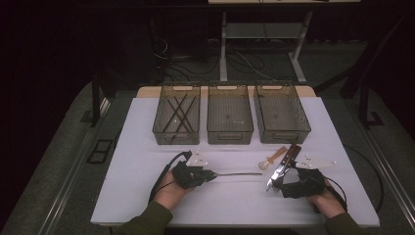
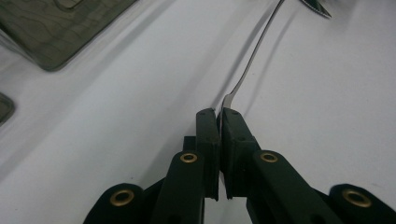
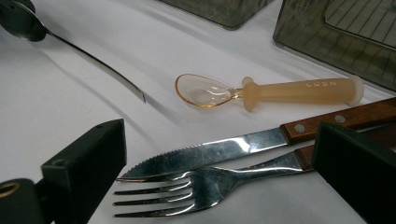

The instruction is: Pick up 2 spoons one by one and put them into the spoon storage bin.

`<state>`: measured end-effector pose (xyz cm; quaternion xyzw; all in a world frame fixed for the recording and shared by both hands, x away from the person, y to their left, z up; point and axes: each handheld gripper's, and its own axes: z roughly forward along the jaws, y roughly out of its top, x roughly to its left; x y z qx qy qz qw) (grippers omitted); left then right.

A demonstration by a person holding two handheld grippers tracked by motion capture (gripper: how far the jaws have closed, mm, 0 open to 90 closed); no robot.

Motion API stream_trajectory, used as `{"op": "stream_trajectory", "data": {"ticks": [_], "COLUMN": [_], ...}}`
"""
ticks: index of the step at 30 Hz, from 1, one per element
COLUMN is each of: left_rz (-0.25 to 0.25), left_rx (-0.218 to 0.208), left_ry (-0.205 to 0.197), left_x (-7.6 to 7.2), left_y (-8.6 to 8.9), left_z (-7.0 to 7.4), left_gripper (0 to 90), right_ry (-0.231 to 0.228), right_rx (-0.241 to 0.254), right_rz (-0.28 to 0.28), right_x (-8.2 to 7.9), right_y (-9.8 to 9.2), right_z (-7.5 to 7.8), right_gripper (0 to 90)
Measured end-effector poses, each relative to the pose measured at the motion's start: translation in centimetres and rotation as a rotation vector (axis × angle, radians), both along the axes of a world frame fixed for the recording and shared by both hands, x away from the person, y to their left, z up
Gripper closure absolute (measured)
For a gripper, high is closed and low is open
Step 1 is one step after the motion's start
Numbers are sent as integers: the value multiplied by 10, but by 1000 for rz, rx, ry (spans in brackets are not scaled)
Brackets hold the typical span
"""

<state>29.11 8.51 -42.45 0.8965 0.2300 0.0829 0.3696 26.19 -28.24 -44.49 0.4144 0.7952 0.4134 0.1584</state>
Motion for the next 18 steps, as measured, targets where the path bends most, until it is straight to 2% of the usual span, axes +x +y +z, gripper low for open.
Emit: {"op": "stream_trajectory", "data": {"ticks": [9,18], "left_rz": [34,84], "left_rx": [-34,-101], "left_ry": [-20,-36], "left_x": [2,12], "left_y": [3,3], "left_z": [9,19], "left_gripper": [865,864], "right_ry": [8,5], "right_rx": [7,-1], "right_rz": [-6,-6], "right_x": [0,1], "right_y": [-1,-1], "right_z": [-1,-1], "right_gripper": [32,32]}}
